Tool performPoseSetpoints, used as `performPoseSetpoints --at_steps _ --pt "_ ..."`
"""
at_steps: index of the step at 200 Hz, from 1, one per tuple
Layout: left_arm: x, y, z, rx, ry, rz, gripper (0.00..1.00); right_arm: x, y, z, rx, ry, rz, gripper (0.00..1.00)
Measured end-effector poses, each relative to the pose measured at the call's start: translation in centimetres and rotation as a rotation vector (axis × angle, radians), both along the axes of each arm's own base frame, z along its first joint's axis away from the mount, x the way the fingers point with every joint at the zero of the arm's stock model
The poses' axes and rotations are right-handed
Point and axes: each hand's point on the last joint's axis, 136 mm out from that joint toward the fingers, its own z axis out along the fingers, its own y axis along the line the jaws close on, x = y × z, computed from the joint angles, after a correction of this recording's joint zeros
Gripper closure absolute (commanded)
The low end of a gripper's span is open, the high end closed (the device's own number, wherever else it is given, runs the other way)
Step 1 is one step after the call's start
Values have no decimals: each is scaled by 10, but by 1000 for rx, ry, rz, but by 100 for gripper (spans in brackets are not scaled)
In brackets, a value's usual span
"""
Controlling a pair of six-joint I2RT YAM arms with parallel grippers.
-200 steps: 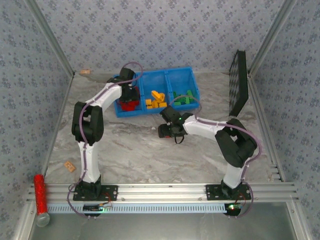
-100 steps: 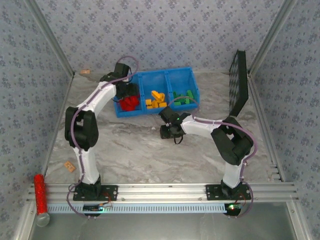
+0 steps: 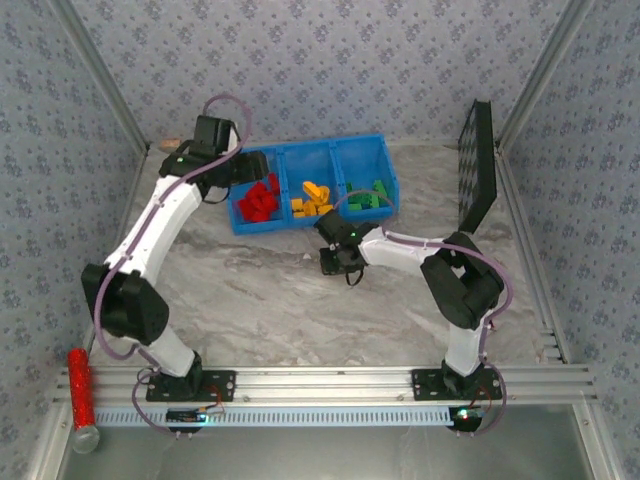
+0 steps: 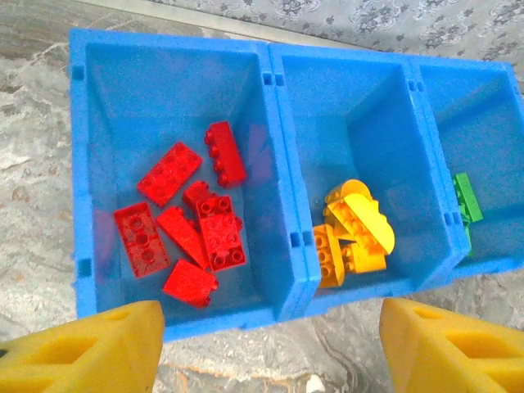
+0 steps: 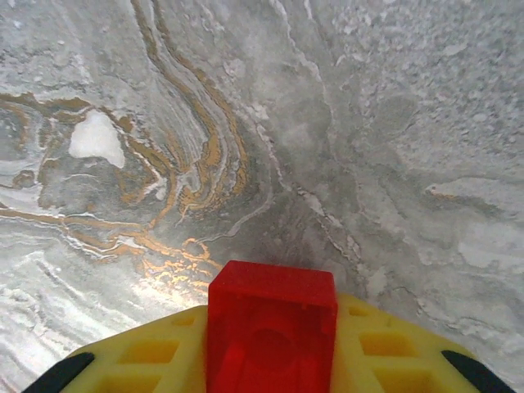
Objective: Sort the legos into containers by color
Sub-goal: Pick up the lego from the center of the table, then place the lego in the container.
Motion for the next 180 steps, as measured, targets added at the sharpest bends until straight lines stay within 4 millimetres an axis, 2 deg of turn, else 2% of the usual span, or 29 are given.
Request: performPoseSetpoints --at_steps 33,63,87,108,125,154,180 --pt "-38 35 -8 1 32 45 28 13 13 33 -5 -58 35 70" --pt "-75 69 -3 -10 27 106 27 36 32 82 20 -163 90 70" --pt "-101 81 0 -21 15 122 27 62 54 127 56 -278 140 71" --pt "-119 84 -7 -32 29 118 27 88 78 152 69 -377 190 71" --pt "-132 81 -19 -52 54 112 27 103 96 156 61 -435 237 71" --pt "-159 80 -43 -89 105 120 27 128 127 147 40 -495 307 71" --pt "-182 81 -50 -110 115 130 26 152 154 140 40 -546 352 70"
